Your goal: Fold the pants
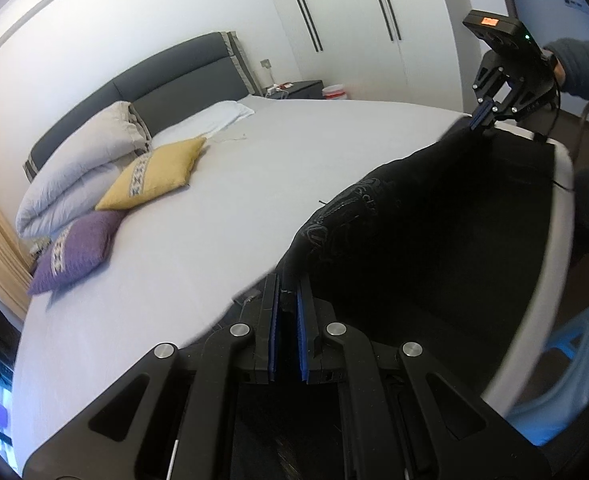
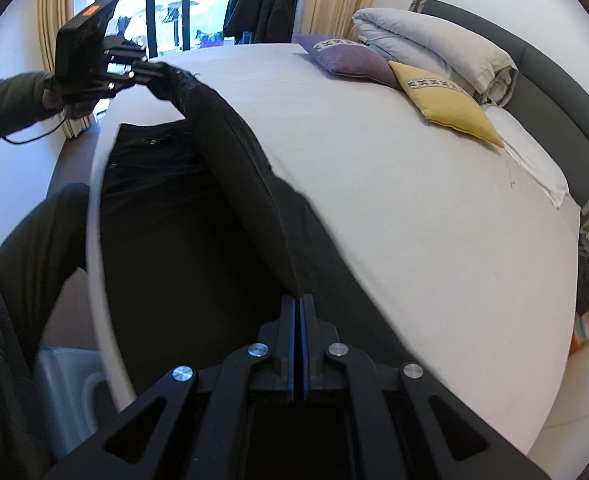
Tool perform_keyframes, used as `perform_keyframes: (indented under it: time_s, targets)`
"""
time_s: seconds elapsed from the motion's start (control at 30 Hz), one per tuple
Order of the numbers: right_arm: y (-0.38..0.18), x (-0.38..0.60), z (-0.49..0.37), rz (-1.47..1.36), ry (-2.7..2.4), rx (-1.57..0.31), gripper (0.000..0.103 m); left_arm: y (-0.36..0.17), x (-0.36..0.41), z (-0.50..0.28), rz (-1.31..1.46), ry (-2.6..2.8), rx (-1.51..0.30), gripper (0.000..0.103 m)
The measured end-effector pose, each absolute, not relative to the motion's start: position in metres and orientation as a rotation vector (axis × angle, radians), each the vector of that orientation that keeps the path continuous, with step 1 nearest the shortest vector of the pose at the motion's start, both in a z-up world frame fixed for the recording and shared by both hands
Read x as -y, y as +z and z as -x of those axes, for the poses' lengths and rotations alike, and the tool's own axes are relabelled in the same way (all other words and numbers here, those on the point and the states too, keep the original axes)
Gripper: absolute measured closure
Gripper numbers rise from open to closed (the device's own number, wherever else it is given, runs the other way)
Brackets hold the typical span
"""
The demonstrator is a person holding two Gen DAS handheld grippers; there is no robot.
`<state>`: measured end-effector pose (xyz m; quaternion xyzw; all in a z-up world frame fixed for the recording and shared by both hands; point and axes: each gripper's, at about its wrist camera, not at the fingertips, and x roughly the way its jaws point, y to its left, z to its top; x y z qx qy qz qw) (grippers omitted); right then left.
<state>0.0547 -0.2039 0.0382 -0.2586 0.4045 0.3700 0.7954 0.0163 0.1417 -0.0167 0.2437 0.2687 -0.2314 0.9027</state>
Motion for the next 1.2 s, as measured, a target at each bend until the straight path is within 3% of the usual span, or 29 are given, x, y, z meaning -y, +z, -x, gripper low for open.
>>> perform_keyframes:
  time_s: [0.27, 0.5, 0.73, 0.87, 0.9, 1.03, 1.2]
  targets:
    - [-0.001, 0.191, 0.019, 0.519, 0.810, -0.939, 0.100, -0.071, -0.142, 0.056, -0.566, -0.486, -0.662, 0.097]
    - [-0.041, 0.184, 0.019, 0.493, 0.769, -1.010, 0.100, -0.129, -0.132, 0.081, -0.669, -0.506, -0.756, 0.097]
    - [-0.023, 0.185, 0.035, 0.443, 0.751, -0.977, 0.100, -0.130, -0.137, 0.088, -0.651, -0.486, -0.762, 0.097]
    - [-0.056, 0.187, 0.026, 0.393, 0.665, -1.072, 0.098, -0.154, -0.131, 0.082, -0.673, -0.473, -0.826, 0.096]
    - [-0.057, 0.192, 0.028, 0.339, 0.649, -1.070, 0.096, -0.156, -0.130, 0.081, -0.662, -0.463, -0.835, 0.096]
    - [-0.042, 0.255, 0.052, -0.162, 0.552, -0.989, 0.066, -0.156, -0.133, 0.083, -0.596, -0.443, -0.860, 0.096]
    - [-0.068, 0.337, 0.093, -0.641, 0.396, -0.937, 0.065, -0.154, -0.135, 0.076, -0.534, -0.432, -0.905, 0.096]
